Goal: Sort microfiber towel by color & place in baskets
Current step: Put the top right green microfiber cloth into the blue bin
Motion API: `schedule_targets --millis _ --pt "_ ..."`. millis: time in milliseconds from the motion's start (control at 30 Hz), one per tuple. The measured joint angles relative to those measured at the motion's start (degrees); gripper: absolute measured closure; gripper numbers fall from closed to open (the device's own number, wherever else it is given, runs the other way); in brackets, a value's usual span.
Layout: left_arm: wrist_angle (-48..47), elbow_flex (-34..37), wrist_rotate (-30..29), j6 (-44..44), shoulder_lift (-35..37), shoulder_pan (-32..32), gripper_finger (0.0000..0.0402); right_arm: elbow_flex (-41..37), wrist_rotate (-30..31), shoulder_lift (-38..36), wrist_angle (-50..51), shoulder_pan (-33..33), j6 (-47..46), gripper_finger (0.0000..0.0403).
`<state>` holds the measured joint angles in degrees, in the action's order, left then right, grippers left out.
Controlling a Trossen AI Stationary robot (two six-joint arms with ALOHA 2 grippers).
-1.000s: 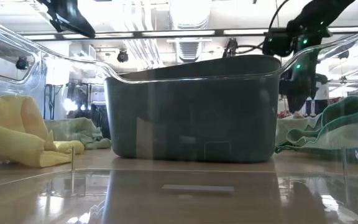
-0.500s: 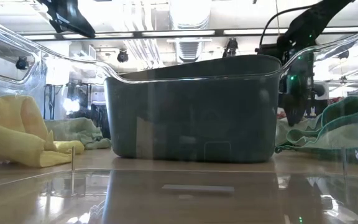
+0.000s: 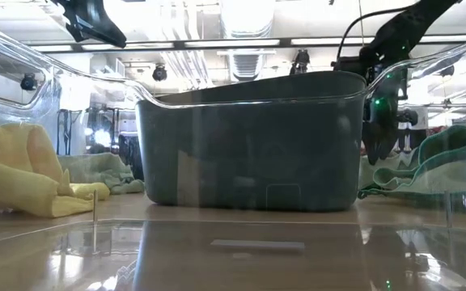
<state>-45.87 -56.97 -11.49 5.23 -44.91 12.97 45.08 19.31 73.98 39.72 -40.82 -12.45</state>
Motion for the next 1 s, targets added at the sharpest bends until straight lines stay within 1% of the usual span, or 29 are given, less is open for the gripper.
schedule_targets --millis 200,700,1000 --pt "0.01 0.0 0.0 0.02 0.0 0.0 0.0327 0.02 0.2 2.49 -2.44 0.0 3.13 0.0204" --pt "0.02 0.0 0.02 1.79 0.0 0.0 0.0327 0.04 -0.26 11.4 -3.03 0.0 1.99 0.0204" --pt "0.02 0.0 0.04 2.36 -0.02 0.0 0.0327 0.31 -1.75 13.74 -3.14 0.04 1.84 0.0204"
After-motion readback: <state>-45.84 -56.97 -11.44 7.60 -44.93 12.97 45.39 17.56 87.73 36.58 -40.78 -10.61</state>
